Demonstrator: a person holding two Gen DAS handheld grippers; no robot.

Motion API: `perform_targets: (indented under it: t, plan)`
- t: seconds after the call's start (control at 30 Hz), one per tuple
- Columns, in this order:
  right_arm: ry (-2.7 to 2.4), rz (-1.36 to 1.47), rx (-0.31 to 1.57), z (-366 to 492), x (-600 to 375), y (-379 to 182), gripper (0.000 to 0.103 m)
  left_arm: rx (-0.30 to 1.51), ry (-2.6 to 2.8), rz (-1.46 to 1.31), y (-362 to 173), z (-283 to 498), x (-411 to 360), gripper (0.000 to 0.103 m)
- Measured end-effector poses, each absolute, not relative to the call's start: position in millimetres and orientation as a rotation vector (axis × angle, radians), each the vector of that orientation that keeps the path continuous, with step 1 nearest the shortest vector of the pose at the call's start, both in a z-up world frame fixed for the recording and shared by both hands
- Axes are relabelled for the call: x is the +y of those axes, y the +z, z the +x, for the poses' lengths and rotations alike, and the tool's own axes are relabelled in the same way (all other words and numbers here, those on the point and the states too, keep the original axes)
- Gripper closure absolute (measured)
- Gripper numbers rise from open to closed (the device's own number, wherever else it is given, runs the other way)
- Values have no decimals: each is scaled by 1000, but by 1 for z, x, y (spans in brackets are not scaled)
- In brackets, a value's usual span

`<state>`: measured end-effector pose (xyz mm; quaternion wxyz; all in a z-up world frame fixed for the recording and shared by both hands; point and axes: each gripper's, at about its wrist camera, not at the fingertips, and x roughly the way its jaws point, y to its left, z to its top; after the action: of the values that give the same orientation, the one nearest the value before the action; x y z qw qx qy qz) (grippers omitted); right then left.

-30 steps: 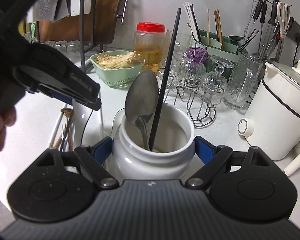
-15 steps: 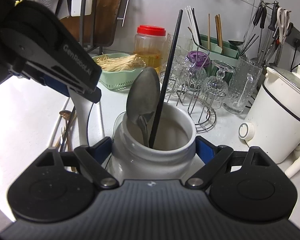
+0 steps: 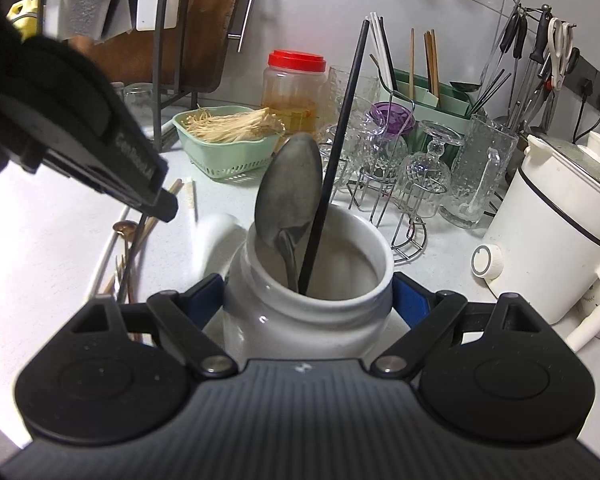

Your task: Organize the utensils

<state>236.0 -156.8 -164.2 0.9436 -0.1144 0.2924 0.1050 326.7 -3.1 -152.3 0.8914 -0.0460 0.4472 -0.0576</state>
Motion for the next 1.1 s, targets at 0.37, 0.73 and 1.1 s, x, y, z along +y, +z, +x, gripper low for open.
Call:
perform_targets:
  t: [0.37,0.73,1.1]
  plan:
    - [184,-234,607,236,-154,-164,12,980,-199,-111,-170,349,30,95]
    - [150,-225,626,237,-153,-163,12,1033,-387,-87,-185,402,20,75]
    - [19,-185,666,227,-170,-161,12,978,-740,254,-187,415,-57,72]
